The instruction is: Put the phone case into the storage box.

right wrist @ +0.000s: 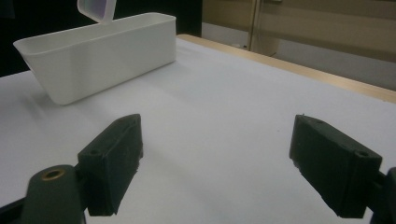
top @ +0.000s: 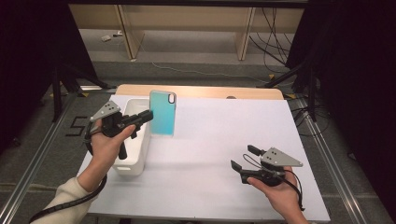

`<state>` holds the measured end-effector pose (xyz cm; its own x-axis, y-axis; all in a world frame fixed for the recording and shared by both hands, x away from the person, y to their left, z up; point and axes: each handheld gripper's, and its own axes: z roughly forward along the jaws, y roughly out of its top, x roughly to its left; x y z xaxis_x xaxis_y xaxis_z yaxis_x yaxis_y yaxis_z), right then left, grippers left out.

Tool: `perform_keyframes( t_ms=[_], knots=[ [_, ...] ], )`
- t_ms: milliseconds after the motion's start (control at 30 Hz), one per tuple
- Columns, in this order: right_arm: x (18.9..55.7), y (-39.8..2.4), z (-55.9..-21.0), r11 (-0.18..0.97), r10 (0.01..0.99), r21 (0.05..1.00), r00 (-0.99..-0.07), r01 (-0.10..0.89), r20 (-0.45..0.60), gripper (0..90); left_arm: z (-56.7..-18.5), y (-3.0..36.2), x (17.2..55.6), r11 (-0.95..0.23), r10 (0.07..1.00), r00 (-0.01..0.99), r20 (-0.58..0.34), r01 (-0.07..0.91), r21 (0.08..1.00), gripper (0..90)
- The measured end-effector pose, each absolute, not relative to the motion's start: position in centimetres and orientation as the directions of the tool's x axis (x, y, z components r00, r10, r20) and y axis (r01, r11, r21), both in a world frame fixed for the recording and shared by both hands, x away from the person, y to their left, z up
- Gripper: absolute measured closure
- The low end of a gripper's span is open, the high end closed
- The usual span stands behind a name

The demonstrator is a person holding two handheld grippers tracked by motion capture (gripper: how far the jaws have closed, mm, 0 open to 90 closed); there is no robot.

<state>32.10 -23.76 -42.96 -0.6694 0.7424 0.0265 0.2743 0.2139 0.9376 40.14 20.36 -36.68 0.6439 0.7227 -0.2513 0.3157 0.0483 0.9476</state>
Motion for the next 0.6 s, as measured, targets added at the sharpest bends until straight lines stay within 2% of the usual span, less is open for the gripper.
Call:
perform_keyframes(
  t_ms=[600],
  knots=[
    [31.9,-24.0,-42.9,0.21,0.748,0.939,-0.663,0.274,0.027,17.9,-36.4,21.9,40.6,0.056,0.744,0.622,-0.243,0.305,0.951,83.7]
  ],
)
